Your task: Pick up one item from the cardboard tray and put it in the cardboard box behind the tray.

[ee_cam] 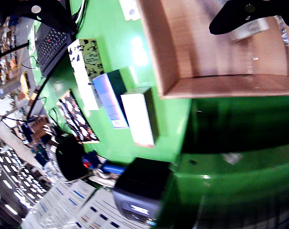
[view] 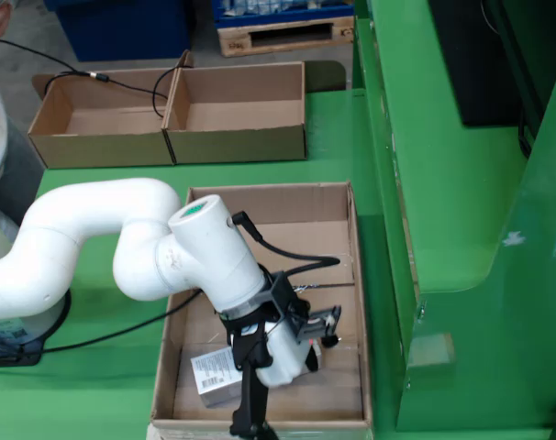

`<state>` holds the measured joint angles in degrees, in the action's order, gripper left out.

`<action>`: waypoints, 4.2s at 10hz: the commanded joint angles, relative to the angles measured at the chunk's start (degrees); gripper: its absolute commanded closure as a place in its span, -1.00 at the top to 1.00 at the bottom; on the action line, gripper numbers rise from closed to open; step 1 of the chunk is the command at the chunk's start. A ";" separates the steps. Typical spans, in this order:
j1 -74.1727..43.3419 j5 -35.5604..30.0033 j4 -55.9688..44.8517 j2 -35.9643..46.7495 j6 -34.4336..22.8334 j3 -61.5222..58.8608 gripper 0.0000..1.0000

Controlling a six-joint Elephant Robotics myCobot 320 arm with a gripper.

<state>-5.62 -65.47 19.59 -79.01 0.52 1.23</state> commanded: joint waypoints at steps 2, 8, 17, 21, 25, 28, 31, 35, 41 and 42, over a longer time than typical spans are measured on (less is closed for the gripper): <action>-1.17 -43.55 -30.42 7.01 -2.01 -1.23 1.00; -1.17 -43.55 -30.42 7.02 -2.01 -1.23 1.00; -1.17 -43.55 -30.42 7.02 -2.01 -1.23 1.00; -1.17 -43.55 -30.42 7.02 -2.01 -1.23 1.00; -1.17 -43.55 -30.42 7.02 -2.01 -1.23 1.00; -1.17 -43.55 -30.42 7.02 -2.01 -1.23 1.00; -1.17 -43.55 -30.42 7.02 -2.01 -1.23 1.00; -1.43 -44.59 -34.20 10.34 -3.59 -1.23 1.00; -1.23 -45.99 -46.59 22.24 -6.12 -1.23 1.00; -1.23 -45.99 -46.59 22.24 -6.12 -1.23 1.00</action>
<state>-6.94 -111.00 -27.07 -58.88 -5.27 1.23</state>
